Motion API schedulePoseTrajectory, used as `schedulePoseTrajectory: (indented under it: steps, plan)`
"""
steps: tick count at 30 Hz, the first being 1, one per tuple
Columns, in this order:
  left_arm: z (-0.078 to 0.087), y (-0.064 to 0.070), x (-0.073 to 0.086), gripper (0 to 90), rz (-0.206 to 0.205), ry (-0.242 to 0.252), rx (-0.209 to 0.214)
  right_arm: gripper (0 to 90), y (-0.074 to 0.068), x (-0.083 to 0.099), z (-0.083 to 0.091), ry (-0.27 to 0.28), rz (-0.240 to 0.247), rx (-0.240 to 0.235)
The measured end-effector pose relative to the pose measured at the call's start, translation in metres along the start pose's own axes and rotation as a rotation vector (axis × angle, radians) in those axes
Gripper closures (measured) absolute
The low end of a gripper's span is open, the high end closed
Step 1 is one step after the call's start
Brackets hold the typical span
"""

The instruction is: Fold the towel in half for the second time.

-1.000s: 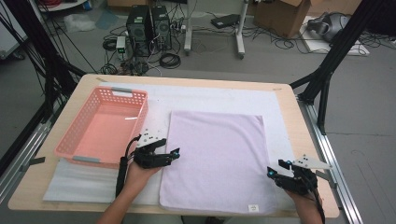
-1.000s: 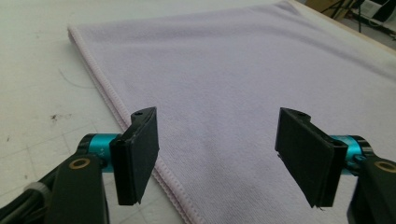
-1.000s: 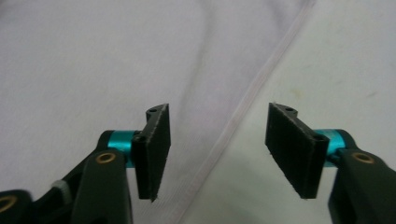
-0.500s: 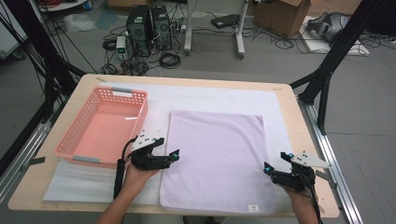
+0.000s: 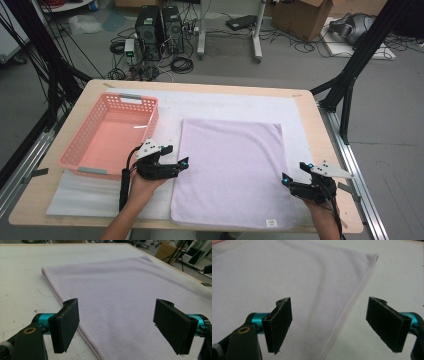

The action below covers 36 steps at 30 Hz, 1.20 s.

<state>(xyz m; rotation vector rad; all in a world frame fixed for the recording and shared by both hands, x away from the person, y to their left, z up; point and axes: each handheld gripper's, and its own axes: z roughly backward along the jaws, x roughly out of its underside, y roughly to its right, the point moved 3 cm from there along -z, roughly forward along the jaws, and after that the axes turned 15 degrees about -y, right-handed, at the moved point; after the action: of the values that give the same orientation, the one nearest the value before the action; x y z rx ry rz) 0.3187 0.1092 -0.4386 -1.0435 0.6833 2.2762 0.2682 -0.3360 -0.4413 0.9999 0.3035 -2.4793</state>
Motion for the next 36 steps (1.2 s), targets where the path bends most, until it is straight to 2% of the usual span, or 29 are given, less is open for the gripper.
schedulePoseTrajectory:
  steps: [7,13,17,23,26,36]
  plan:
    - [0.001,-0.004,-0.001,21.3,0.020,-0.005,0.006,19.9,0.000,-0.002,-0.002,0.000,-0.007,-0.002]
    - [-0.006,-0.005,-0.001,21.3,0.023,-0.025,0.009,19.9,0.004,0.000,-0.004,-0.008,-0.008,0.000]
    - [-0.009,-0.002,-0.001,22.1,0.020,-0.033,0.018,19.9,0.007,0.001,-0.002,-0.008,-0.029,-0.004]
    - [-0.013,-0.001,-0.003,22.9,0.027,-0.037,0.017,19.9,0.010,-0.001,-0.004,-0.018,-0.035,-0.010]
    - [-0.017,-0.005,-0.007,24.4,0.044,-0.029,0.015,19.9,0.013,-0.002,-0.006,-0.026,-0.043,-0.016]
    - [-0.040,-0.019,-0.029,27.2,0.082,-0.080,-0.022,19.9,0.024,-0.020,-0.021,-0.053,-0.066,-0.017]
